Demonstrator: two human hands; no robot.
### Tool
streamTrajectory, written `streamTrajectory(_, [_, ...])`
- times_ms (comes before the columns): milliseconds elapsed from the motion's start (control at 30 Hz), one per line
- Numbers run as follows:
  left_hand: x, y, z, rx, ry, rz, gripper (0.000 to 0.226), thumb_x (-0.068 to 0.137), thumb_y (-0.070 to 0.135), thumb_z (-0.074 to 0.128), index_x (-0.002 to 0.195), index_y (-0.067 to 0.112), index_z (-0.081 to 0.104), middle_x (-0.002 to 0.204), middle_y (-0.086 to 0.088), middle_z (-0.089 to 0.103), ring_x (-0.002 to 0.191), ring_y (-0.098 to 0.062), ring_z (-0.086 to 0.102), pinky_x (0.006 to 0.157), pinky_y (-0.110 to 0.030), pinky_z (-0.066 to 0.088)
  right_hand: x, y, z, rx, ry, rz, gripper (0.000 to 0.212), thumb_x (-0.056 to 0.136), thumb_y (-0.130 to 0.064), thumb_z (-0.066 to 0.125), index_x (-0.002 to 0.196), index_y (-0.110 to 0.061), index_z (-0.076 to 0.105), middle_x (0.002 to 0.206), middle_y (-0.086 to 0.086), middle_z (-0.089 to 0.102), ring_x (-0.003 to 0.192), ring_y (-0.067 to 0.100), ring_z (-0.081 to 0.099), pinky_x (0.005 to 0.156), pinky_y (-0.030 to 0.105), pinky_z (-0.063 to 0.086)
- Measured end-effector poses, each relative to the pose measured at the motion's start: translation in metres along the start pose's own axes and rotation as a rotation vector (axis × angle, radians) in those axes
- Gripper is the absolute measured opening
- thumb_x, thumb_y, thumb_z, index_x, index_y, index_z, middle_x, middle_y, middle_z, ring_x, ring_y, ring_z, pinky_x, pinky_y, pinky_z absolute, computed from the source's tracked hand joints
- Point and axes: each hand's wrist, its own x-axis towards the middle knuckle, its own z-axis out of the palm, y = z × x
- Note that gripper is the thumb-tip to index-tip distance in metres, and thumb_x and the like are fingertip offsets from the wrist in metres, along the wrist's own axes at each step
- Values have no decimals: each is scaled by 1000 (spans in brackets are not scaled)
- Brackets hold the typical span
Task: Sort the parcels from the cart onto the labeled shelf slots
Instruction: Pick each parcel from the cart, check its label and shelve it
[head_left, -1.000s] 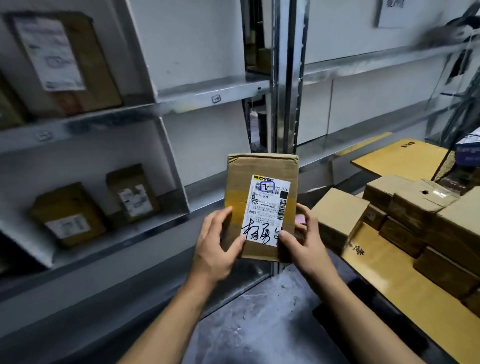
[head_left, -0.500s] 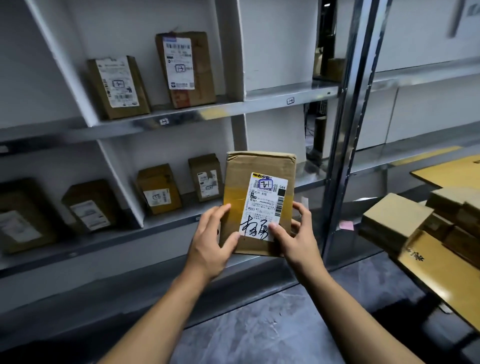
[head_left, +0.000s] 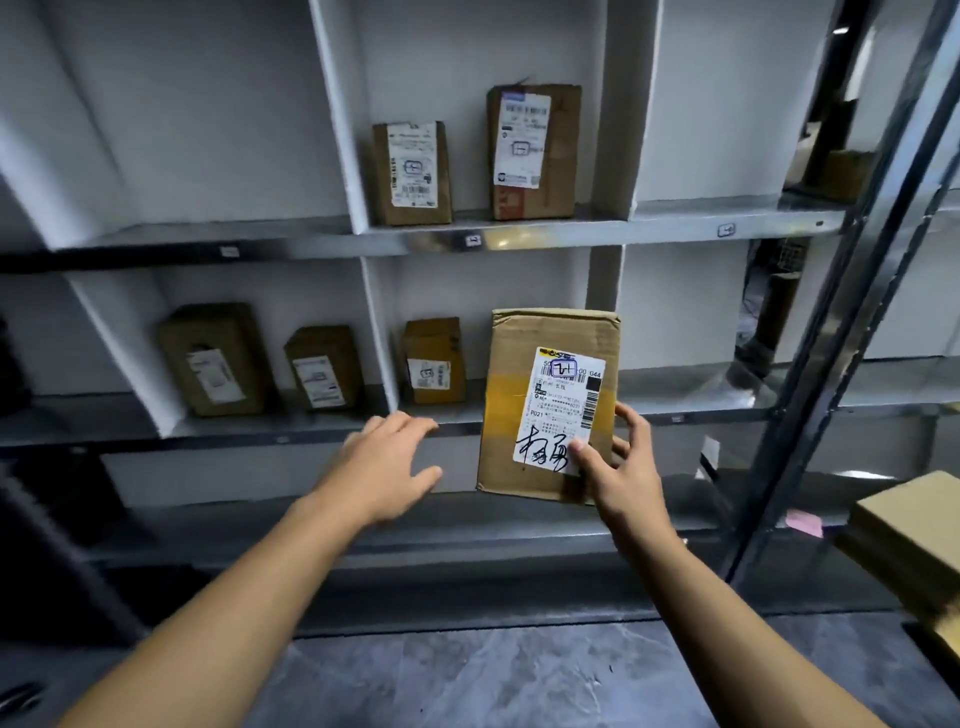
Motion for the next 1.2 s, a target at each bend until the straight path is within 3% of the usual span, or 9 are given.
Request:
streamTrajectory(200, [-15, -18, -46, 132, 54, -153, 62, 92, 48, 54, 146, 32, 30, 143, 4, 42, 128, -19, 40, 105, -40, 36, 21, -32, 40, 27, -120, -88, 61, 91, -30, 70, 139, -42, 34, 110, -26, 55, 100, -3, 58, 78, 26, 52])
streamTrajectory(300, [-25, -32, -59, 136, 107, -216, 59, 92, 47, 51, 146, 32, 32, 141, 3, 43, 126, -20, 41, 104, -40, 36, 30, -43, 62, 52, -177, -133, 64, 91, -28, 71, 143, -37, 34, 116, -22, 58, 107, -1, 58, 87, 30, 53])
streamTrajectory(433, [-41, -52, -68, 129, 177, -302, 56, 93, 45, 49, 145, 30, 34, 141, 2, 43, 125, -23, 40, 104, -41, 36, 36, -53, 97, 72, -221, -185, 59, 92, -23, 70, 138, -37, 36, 117, -13, 62, 104, -4, 62, 80, 19, 54])
streamTrajectory(667, [-43, -120, -91, 160, 210, -358, 54, 93, 44, 50, 143, 29, 37, 140, 1, 45, 128, -23, 40, 105, -42, 35, 51, -78, 182, 68, -254, -262, 59, 90, -29, 72, 136, -43, 38, 123, -6, 65, 107, 3, 65, 93, 34, 56])
streamTrajectory(800, [-33, -180, -112, 200, 245, -381, 53, 92, 46, 50, 141, 29, 39, 139, 1, 46, 126, -24, 42, 103, -42, 35, 65, -101, 250, 60, -277, -311, 59, 90, -32, 72, 135, -48, 37, 122, -4, 67, 103, 7, 69, 92, 35, 56])
streamTrajectory(967, [-31, -261, -142, 178, 268, -389, 53, 92, 45, 50, 141, 28, 39, 138, 2, 46, 124, -23, 41, 102, -42, 36, 74, -123, 346, 119, -270, -326, 59, 89, -37, 72, 135, -50, 36, 123, -5, 64, 108, 13, 67, 96, 46, 55])
streamTrajectory(1133, [-22, -333, -167, 186, 250, -380, 51, 93, 44, 50, 140, 27, 39, 138, -1, 46, 124, -24, 42, 103, -44, 37, 71, -136, 432, 168, -268, -338, 60, 93, -29, 69, 141, -41, 35, 115, -18, 58, 93, -12, 61, 93, 35, 56])
streamTrajectory(1200, [-12, -354, -176, 192, 274, -379, 50, 93, 44, 50, 139, 28, 40, 138, -1, 47, 124, -25, 43, 103, -44, 37, 77, -144, 456, 152, -254, -350, 60, 93, -30, 69, 141, -42, 35, 111, -23, 58, 93, -12, 60, 94, 35, 55])
